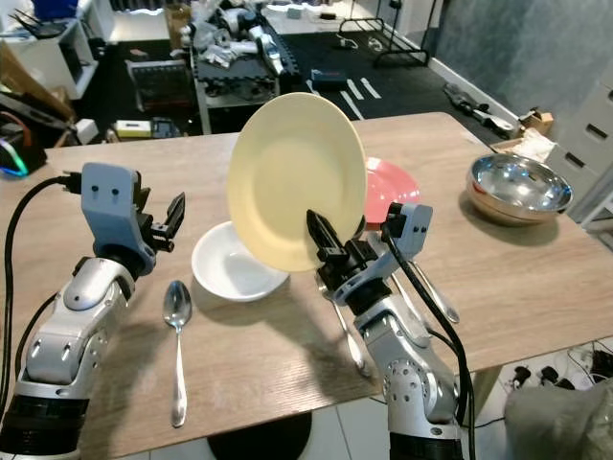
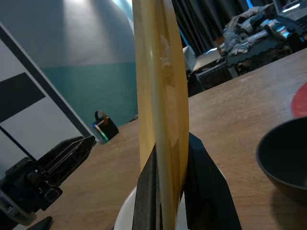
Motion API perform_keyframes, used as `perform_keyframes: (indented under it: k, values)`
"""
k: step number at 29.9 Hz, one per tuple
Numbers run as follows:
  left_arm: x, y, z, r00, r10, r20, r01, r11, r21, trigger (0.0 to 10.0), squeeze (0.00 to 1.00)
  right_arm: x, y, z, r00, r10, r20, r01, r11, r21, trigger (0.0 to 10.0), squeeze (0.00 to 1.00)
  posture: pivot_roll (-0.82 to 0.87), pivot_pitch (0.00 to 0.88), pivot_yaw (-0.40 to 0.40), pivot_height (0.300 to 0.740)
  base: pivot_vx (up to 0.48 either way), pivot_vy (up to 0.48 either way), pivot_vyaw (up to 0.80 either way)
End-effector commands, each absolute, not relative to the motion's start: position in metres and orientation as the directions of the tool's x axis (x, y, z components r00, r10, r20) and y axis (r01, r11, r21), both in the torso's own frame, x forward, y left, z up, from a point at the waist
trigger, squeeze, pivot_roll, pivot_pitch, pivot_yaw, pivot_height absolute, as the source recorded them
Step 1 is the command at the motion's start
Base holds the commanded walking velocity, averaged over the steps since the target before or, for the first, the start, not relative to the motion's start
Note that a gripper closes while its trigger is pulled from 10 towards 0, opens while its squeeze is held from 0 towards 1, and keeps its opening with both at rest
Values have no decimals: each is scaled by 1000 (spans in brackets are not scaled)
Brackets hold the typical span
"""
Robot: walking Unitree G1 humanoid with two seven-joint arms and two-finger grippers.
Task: Setting the table
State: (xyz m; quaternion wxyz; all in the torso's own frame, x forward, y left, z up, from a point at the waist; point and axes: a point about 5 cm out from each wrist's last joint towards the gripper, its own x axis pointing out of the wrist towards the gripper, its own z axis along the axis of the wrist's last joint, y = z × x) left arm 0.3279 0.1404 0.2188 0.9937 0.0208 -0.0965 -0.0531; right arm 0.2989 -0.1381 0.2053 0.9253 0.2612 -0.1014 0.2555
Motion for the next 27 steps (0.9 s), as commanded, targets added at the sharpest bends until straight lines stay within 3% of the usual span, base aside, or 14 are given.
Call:
perform_keyframes:
  k: [1, 11, 19, 25, 26, 27]
  values:
    - [326, 141, 217, 976, -110, 186, 103, 993, 49, 10000, 0, 297, -138, 205, 848, 419, 326, -528, 729, 435, 10000, 0, -57, 0, 82, 740, 0, 0, 0]
    - [324, 150, 217, 981, -88, 170, 82, 996, 42, 10000, 0, 302, -136, 203, 867, 400, 296, -494, 769, 406, 10000, 0, -38, 0, 77, 740, 0, 0, 0]
    - [313, 169, 221, 977, -143, 158, 129, 987, 99, 10000, 0, 333, -139, 215, 928, 226, 295, -354, 783, 512, 10000, 0, 1, 0, 66, 740, 0, 0, 0]
    - [307, 178, 228, 978, -125, 169, 107, 988, 113, 10000, 0, 351, -138, 241, 905, 167, 390, -385, 710, 590, 10000, 0, 28, 2, 59, 740, 0, 0, 0]
    - [306, 175, 230, 976, -130, 176, 112, 988, 108, 10000, 0, 358, -134, 252, 895, 144, 421, -413, 621, 666, 10000, 0, 37, 6, 57, 740, 0, 0, 0]
    - [306, 175, 230, 976, -130, 176, 112, 988, 108, 10000, 0, 358, -134, 252, 895, 144, 421, -413, 621, 666, 10000, 0, 37, 6, 57, 740, 0, 0, 0]
